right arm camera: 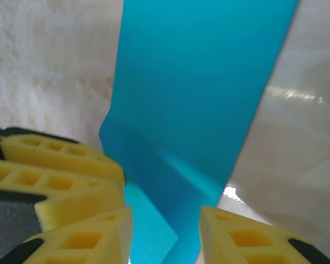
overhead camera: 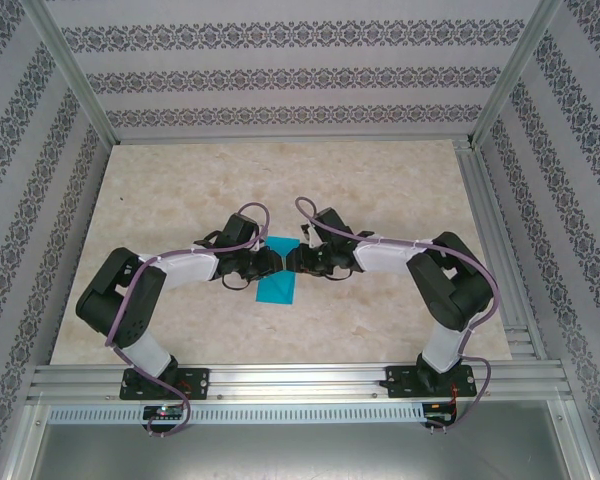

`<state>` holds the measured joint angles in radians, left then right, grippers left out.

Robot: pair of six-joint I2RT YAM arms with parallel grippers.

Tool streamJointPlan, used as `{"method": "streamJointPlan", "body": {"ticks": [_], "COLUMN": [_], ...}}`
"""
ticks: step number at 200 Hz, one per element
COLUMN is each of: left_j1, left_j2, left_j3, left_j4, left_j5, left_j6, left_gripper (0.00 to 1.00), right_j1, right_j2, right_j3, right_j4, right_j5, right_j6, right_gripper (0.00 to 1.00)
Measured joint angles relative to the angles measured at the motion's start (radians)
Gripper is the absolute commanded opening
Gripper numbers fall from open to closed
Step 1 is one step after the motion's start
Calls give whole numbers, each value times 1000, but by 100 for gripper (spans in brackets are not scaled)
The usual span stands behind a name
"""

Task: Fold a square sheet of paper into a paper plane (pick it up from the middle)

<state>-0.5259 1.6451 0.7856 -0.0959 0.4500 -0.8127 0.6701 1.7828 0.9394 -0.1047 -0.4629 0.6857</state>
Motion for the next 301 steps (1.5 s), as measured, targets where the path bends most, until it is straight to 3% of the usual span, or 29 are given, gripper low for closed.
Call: {"method": "streamJointPlan", "body": {"ticks": [59, 144, 212, 301], "left_j1": [0, 0, 0, 0], "left_j2": [1, 1, 1, -9], "left_j3": [-11, -11, -11, -11], "left_j4": [-1, 0, 0, 3], "left_j5": [-16, -15, -14, 28], "left_j6": [-1, -1, -1, 0], "left_gripper": [22, 18, 19, 25], "right_j1": [9, 18, 16, 4], "right_j2": [31, 31, 31, 34], "right_j3": [0, -47, -55, -42], "right_j4": [34, 60, 128, 82], "right_j5": [-25, -26, -33, 17], "right_j6": [23, 52, 98, 42], "right_gripper": [36, 25, 8, 5]}}
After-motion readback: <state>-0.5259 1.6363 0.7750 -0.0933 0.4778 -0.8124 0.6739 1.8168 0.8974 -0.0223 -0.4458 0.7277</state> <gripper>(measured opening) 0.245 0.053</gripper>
